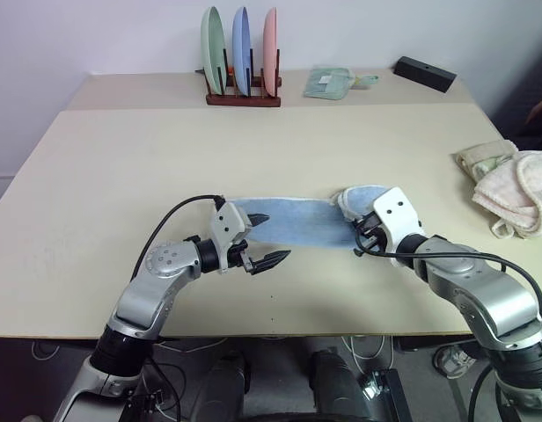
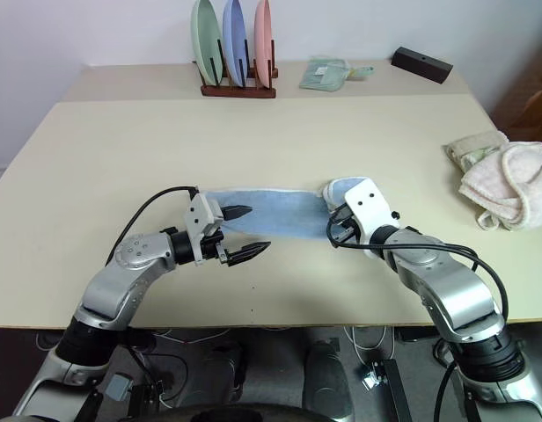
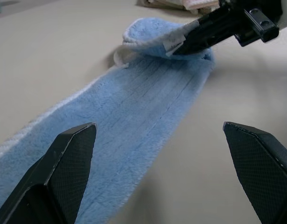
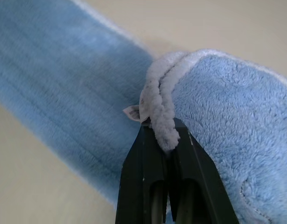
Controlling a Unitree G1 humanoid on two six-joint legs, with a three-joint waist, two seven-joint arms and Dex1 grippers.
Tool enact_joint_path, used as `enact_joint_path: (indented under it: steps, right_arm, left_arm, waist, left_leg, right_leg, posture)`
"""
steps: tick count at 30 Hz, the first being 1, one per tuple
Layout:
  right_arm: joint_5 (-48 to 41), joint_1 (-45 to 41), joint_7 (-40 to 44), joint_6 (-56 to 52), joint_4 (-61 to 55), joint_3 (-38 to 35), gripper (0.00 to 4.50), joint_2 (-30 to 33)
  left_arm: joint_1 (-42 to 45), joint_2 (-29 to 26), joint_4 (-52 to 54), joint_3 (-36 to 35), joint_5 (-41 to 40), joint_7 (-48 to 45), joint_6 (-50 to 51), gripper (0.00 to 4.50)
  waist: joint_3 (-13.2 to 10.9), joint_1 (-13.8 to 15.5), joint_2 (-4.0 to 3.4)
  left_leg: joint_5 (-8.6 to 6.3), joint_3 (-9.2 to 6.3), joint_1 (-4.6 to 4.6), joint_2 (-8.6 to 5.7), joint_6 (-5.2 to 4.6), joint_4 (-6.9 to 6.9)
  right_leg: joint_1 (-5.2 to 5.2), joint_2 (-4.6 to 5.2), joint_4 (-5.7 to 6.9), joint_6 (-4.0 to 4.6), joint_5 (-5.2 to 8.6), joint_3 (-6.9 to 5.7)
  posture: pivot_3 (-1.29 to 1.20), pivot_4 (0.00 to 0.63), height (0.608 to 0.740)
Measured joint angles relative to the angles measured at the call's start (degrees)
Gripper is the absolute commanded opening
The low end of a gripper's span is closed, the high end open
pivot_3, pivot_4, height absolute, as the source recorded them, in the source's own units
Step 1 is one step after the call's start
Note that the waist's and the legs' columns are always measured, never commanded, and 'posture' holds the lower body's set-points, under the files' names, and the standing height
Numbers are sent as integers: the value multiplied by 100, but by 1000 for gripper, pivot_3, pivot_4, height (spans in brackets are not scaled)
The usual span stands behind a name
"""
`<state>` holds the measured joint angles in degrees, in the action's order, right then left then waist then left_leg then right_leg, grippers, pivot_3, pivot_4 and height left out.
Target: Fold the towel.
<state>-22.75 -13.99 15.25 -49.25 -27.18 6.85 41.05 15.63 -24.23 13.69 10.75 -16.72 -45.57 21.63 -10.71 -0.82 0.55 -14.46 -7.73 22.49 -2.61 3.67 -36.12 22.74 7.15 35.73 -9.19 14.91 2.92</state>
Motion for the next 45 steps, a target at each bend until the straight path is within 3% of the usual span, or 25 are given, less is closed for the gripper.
enact_joint_path:
  steps: [8, 17, 19, 20, 24, 28, 29, 35, 41, 44, 45]
  right_arm:
    - [436, -253, 249, 55, 124, 474, 50, -514]
    - [59, 190, 995, 202, -434, -262, 4406, -450]
    - [-120, 352, 1235, 273, -685, -547, 4406, -355]
    - [-263, 415, 1304, 283, -743, -723, 4118, -374]
    - [-605, 305, 1212, 215, -600, -1423, 2257, -575]
    - [-194, 98, 984, 423, 108, -1335, 281, -606]
    - [-53, 38, 961, 525, 340, -1250, 75, -632]
    - [843, -81, 970, 1494, 1855, -353, 75, -920]
    - [1308, 132, 984, 2216, 1943, -245, 75, -953]
    - [1230, 148, 978, 2185, 1790, -435, 852, -1055]
    - [1168, 142, 1016, 2172, 1675, -511, 1315, -1059]
  left_arm:
    - [-23, 1, 6, 36, 30, 55, 2, 4475]
    - [-194, -24, 18, 20, 54, 166, 32, 4475]
    - [-235, -32, 21, -29, 47, 220, 46, 4475]
    - [-269, -41, 29, -69, 40, 243, 52, 4475]
    - [-494, -92, 40, -175, 29, 338, 85, 4475]
    - [-587, -114, 45, -205, 29, 358, 105, 4475]
    - [-606, -118, 45, -211, 29, 366, 129, 4475]
    - [-742, -108, 123, -235, 30, 501, 210, 4475]
    - [-1153, -135, 560, -358, -78, 739, 618, 4475]
    - [-1390, -122, 831, -644, -459, 904, 1171, 4475]
    - [-1445, -47, 924, -841, -704, 1009, 1477, 4500]
  waist:
    - [0, 4, 0]
    - [0, 13, 0]
    - [0, 10, 0]
    - [-1, 2, 1]
    - [-1, -4, 1]
    - [-1, 4, 1]
    - [-1, 4, 1]
    - [-1, -12, 0]
    - [4, -10, 5]
    - [2, -9, 3]
    - [0, -8, 2]
  left_leg:
    - [0, 0, 0, 1, 1, -1]
    - [0, -1, 0, 1, 0, 4]
    - [0, -1, -1, 1, 1, 1]
    - [0, 0, -2, 2, 0, 0]
    - [0, 1, -5, 7, 1, -2]
    - [1, 2, -5, 7, 1, 0]
    - [1, 2, -4, 7, 1, 1]
    - [1, 2, -4, 9, 2, 5]
    - [2, 2, -11, 10, 3, 0]
    - [2, 0, -9, 10, 3, 0]
    - [2, 0, -7, 10, 3, 0]
  right_leg:
    - [0, -1, 0, 1, -1, 0]
    - [0, -1, -2, 0, -1, -1]
    - [-2, -1, -2, 0, -2, -1]
    - [-2, -1, -1, 1, -2, -1]
    - [-3, -6, 1, 8, -6, 0]
    - [-2, -6, -2, 9, -5, 0]
    - [-1, -6, -2, 9, -6, 0]
    - [1, -8, -1, 9, -6, 0]
    - [-8, -8, 1, 9, -6, 1]
    - [-5, -8, 2, 9, -6, 1]
    - [-3, -8, 4, 9, -6, 1]
  posture:
    - [0, 150, 740]
    - [0, 150, 740]
    - [0, 150, 740]
    - [0, 150, 740]
    - [0, 150, 740]
    - [0, 150, 740]
    - [0, 150, 740]
    - [0, 150, 740]
    - [0, 150, 740]
    - [0, 150, 740]
    - [0, 150, 740]
